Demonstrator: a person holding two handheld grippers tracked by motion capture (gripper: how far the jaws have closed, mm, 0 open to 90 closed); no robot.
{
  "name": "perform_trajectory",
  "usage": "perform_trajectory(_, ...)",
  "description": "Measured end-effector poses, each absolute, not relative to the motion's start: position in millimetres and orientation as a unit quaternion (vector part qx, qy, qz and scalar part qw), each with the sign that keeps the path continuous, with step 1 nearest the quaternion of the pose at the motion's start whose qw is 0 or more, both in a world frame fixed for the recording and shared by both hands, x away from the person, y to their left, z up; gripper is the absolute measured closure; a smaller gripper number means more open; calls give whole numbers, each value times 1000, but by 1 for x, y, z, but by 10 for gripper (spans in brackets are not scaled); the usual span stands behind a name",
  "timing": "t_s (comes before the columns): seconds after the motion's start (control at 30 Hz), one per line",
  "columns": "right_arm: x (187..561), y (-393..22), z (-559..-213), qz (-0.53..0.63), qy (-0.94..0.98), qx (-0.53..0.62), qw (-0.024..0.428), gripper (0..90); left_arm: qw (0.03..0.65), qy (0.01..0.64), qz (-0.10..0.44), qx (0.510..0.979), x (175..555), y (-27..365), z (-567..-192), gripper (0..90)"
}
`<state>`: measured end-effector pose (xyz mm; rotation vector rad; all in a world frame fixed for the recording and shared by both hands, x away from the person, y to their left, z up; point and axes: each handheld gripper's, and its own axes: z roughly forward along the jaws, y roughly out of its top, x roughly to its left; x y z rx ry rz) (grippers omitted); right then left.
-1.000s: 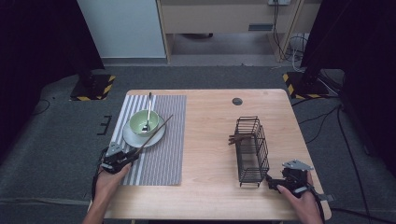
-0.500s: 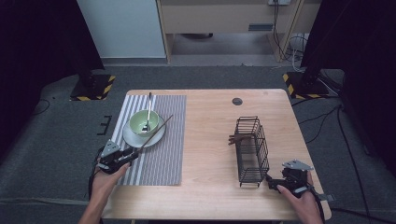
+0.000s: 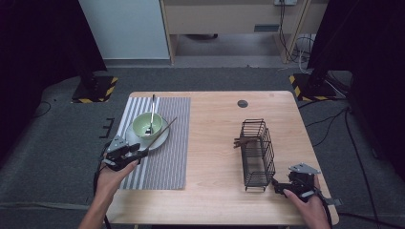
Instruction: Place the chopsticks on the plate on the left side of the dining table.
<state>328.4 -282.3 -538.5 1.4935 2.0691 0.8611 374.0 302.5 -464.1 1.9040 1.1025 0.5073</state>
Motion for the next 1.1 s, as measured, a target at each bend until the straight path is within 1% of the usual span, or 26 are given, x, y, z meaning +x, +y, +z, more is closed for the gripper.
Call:
perform_trajectory(0.07, 328, -282, -539, 312, 749, 541, 223, 7, 429, 442, 203, 761, 376, 300, -461, 476)
perform_trajectory(0.17, 328, -282, -539, 312, 749, 541, 223, 7, 428, 440, 205, 762, 377, 297, -457, 465)
perform_trajectory(0.47, 328, -282, -539, 312, 749, 541, 223, 7, 431, 427, 199, 770, 388, 271, -441, 404)
perform_trajectory(0.8, 328, -282, -539, 312, 749, 541, 222, 7, 445, 411, 182, 774, 406, 248, -432, 375)
perform_trajectory(1.1, 328, -282, -539, 312, 749, 541, 222, 7, 444, 393, 169, 787, 416, 216, -424, 350)
